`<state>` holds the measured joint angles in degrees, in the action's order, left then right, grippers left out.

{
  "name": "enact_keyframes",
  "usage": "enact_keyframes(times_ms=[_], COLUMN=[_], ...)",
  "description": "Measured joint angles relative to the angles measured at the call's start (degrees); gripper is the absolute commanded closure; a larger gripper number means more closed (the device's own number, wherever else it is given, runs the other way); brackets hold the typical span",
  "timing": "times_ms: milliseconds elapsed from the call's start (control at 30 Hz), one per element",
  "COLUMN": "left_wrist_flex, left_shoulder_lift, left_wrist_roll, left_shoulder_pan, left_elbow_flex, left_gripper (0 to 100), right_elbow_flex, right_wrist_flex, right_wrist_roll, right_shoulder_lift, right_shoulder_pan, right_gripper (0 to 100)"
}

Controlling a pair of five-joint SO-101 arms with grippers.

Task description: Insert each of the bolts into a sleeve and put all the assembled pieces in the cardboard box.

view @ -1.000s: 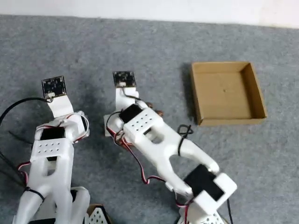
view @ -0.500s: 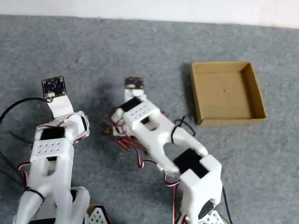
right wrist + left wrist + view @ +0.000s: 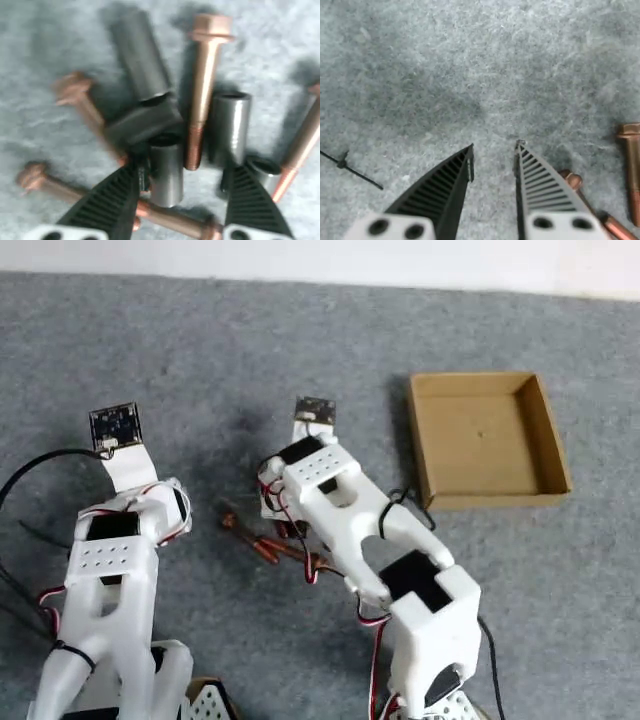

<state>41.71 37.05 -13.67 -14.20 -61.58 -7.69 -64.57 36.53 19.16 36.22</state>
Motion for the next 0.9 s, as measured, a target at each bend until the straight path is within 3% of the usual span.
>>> enact_keyframes(times_ms=[200,700,900], left_wrist_flex=[0.0,0.0,0.0], left_shoulder_lift=[0.0,0.0,0.0], left_wrist_roll=[0.0,0.0,0.0], left_shoulder_pan=[0.0,0.0,0.0], left_elbow_flex=[0.0,0.0,0.0], left_gripper=[86,86,86], right_elbow_flex=[1.67,4.31,15.91], right_wrist_flex=[-2.37,-3.43,-13.27], right_wrist_roll=[-3.52,-5.8,-5.89], right_shoulder_lift=[0.62,6.15,12.66], right_shoulder_pan=[-0.62,0.97,1.14], right_gripper=[82.5,82.8,82.9])
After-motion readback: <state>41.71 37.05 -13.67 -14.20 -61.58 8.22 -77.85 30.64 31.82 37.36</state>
